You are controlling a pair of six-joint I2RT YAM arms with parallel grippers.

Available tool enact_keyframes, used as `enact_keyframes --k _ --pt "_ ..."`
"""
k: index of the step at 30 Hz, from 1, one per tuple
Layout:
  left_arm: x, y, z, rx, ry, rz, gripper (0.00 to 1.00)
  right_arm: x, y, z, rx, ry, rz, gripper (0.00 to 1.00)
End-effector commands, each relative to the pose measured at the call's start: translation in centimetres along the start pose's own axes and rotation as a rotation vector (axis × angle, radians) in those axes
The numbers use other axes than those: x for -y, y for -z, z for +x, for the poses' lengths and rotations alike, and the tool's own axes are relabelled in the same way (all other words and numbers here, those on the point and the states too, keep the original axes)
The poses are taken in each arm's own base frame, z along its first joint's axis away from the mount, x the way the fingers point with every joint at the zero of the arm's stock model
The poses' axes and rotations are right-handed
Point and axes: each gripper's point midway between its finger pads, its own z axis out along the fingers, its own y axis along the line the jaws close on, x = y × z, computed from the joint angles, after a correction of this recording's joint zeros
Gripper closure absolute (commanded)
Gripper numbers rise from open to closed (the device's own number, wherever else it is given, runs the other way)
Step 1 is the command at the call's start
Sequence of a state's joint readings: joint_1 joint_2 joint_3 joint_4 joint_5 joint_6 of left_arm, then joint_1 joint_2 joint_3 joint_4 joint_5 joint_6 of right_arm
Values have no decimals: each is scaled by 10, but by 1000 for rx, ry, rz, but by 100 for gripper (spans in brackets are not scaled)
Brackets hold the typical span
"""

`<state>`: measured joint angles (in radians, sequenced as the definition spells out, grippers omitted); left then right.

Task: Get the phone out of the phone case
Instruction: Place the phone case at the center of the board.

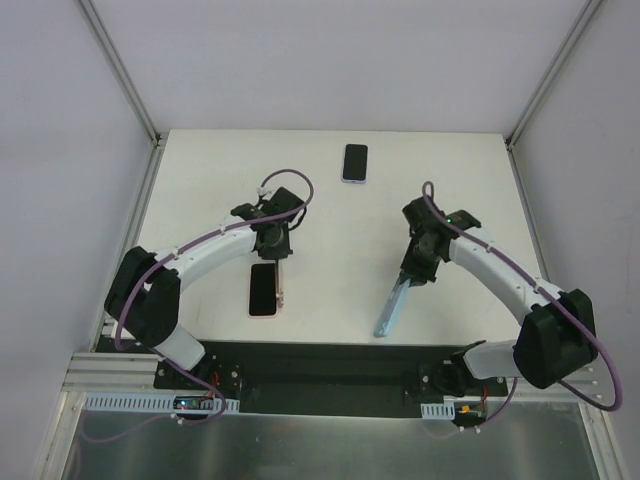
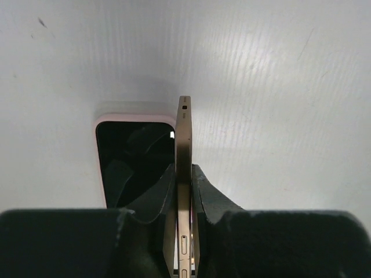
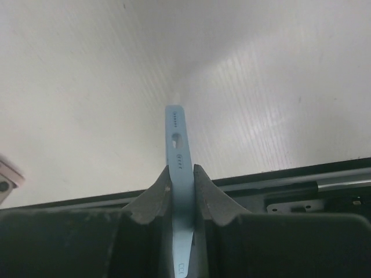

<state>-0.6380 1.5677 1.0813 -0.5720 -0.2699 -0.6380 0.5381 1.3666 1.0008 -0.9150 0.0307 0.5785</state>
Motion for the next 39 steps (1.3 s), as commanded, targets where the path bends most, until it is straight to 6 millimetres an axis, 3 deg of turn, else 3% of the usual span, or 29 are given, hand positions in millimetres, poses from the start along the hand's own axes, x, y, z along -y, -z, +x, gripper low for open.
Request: enact_keyframes --k 1,2,6,10,12,17,22,27,30,32,33,36,39 --pt "13 51 -54 120 25 107 100 12 37 -39 90 -59 -40 98" --pt "14 55 -60 130 22 115 100 15 46 -56 125 -95 -55 99" --pt "11 69 -95 186 32 122 100 24 62 -94 188 -170 -78 99" --pt "-8 73 -141 243 58 49 100 33 62 -124 206 -240 -116 98" --pt "-21 71 -153 251 54 -6 100 43 60 -144 234 -278 -137 99" --pt "-67 60 -201 298 110 -189 100 67 46 -187 297 -363 -187 99" --pt "-98 41 -231 300 176 -281 100 82 25 -219 303 -401 -239 99" --pt "-137 23 -253 293 252 -354 100 104 2 -238 273 -479 -259 99" --pt "-156 9 -255 276 278 -405 100 112 -12 -243 264 -509 -271 99" --pt "-171 1 -257 269 291 -448 100 119 -19 -245 270 -520 -246 87" --pt "-177 1 -261 279 298 -469 100 121 -22 -245 269 -518 -233 69" --pt "-191 -11 -264 268 295 -521 100 129 -28 -245 270 -524 -190 40" --pt "-206 -16 -275 281 283 -584 100 138 -28 -241 271 -536 -138 26"
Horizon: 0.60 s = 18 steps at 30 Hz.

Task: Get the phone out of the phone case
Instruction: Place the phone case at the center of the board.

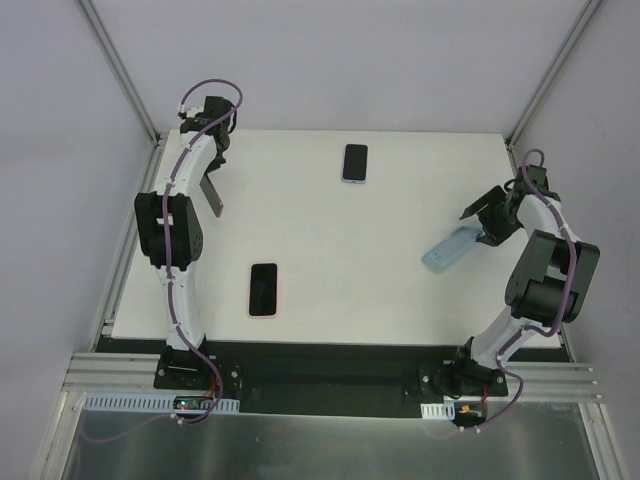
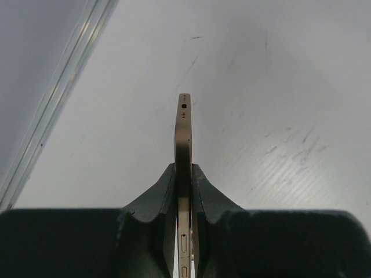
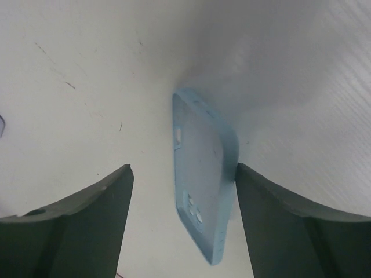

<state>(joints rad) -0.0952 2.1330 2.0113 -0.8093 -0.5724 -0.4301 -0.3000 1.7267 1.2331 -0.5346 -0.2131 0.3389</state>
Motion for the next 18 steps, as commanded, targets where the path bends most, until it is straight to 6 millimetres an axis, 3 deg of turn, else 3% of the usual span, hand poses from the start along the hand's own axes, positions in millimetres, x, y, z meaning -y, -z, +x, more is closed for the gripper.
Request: enact_keyframes --k 1,7,15,18 --pt "-20 -5 -36 95 -23 -109 100 10 5 -9 47 13 63 23" --pt "-16 -35 -44 91 -59 -148 100 26 34 -5 117 20 132 17" --pt "2 -71 -27 40 -122 -134 100 23 76 34 147 96 80 17" --pt "10 -80 -21 15 -132 -101 84 23 86 55 145 150 74 17"
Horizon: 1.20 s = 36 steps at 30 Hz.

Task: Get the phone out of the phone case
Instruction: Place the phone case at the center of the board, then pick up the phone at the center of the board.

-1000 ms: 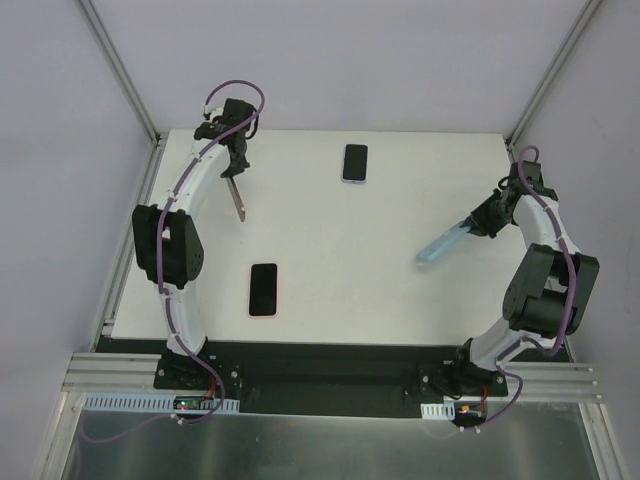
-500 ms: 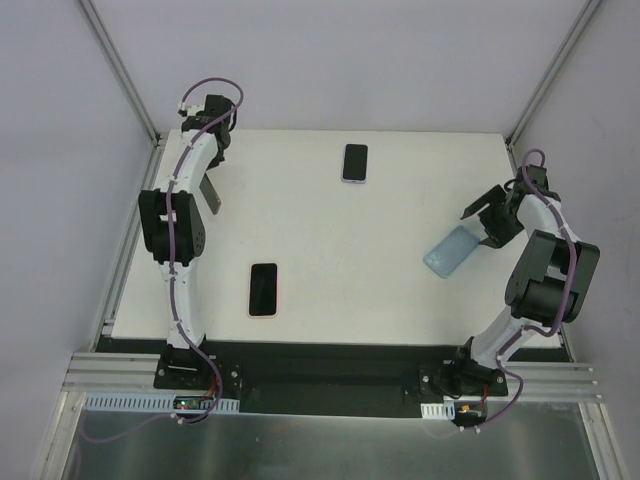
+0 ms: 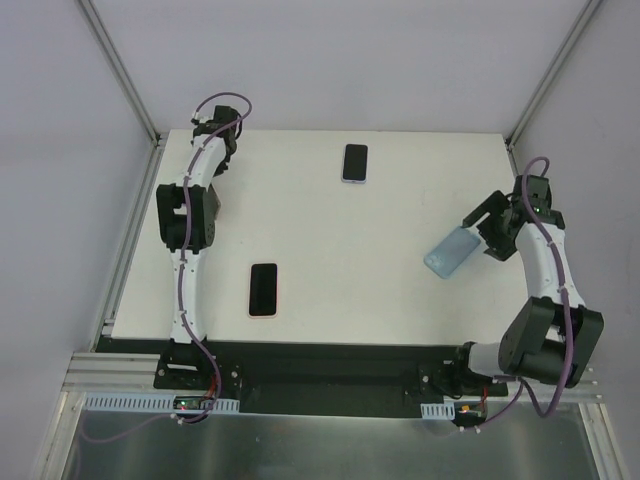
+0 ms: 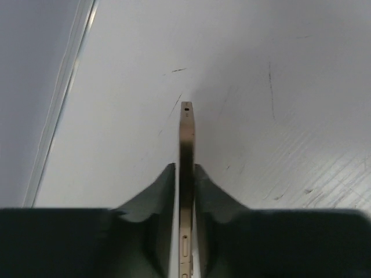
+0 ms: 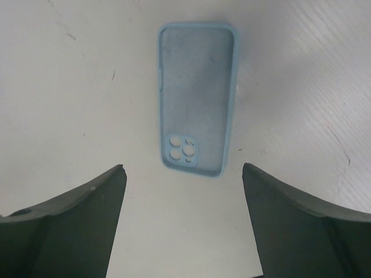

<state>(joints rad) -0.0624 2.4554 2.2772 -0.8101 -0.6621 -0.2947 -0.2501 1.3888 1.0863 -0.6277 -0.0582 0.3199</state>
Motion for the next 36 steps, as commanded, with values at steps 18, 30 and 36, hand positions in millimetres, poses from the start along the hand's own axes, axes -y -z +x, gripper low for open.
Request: enact_keyframes --k 18,30,36 --pt "-6 87 -8 -30 130 330 8 22 70 77 38 264 38 16" --pt "-13 175 153 -211 3 484 1 27 85 109 40 300 -22 16" --pt "-11 201 207 -256 -52 604 1 28 88 116 38 317 -46 15"
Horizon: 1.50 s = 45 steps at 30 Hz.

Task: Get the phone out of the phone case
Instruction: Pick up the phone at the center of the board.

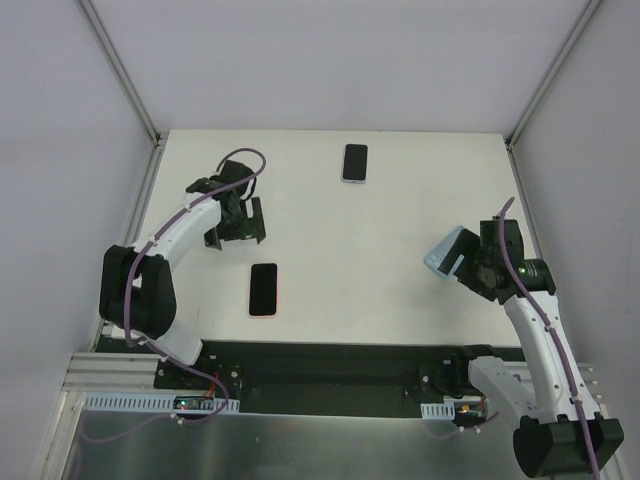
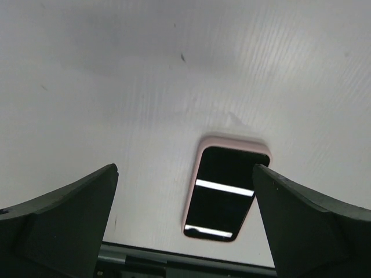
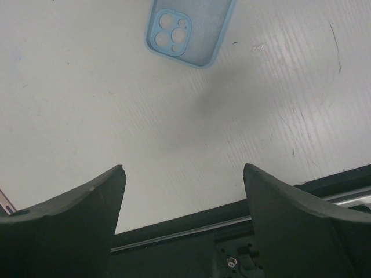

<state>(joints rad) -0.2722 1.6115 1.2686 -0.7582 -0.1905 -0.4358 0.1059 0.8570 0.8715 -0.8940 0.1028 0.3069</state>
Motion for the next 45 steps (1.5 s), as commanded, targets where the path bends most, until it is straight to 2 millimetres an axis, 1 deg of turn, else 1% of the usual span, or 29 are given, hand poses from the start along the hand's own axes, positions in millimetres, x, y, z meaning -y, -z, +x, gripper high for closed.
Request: enact_keyframes --k 1,2,4,5,7,8,11,13,14,16,19,23,31,37,42,45 --pt "14 14 28 -15 19 136 1 4 6 6 4 4 7 16" --pt "18 11 42 -42 5 168 1 3 6 6 3 5 3 16" --pt "20 6 57 -70 -21 190 1 4 6 7 3 6 2 16" --pt "24 2 73 -119 -33 226 1 3 7 8 4 4 -1 16" --pt "32 -3 91 -160 -64 255 1 2 6 10 1 4 -6 16" --pt "32 -9 101 -182 -77 247 1 2 6 9 4 2 -10 16" --pt "38 -17 120 -201 -120 210 1 1 4 11 2 -2 -14 15" --pt "44 -21 128 -211 -150 193 1 -1 4 13 -4 -4 -21 15" --pt "44 -25 132 -229 -156 177 1 -1 4 13 -1 -5 -20 16" --pt "44 -30 135 -240 -151 167 1 -1 4 13 0 -3 -18 15" --pt "38 -34 139 -247 -149 141 1 1 6 14 1 10 -7 15" --pt "27 -39 141 -234 -137 87 1 2 5 16 -4 14 -2 16" --pt "19 -54 164 -309 -115 46 1 -2 3 14 -13 21 -3 15" --pt "24 -59 170 -329 -97 63 1 -3 1 16 -17 19 -4 15" --pt "28 -55 172 -315 -92 70 1 -3 2 18 -14 19 -4 15" --pt "30 -50 168 -292 -83 92 1 -2 2 18 -14 23 -3 15"
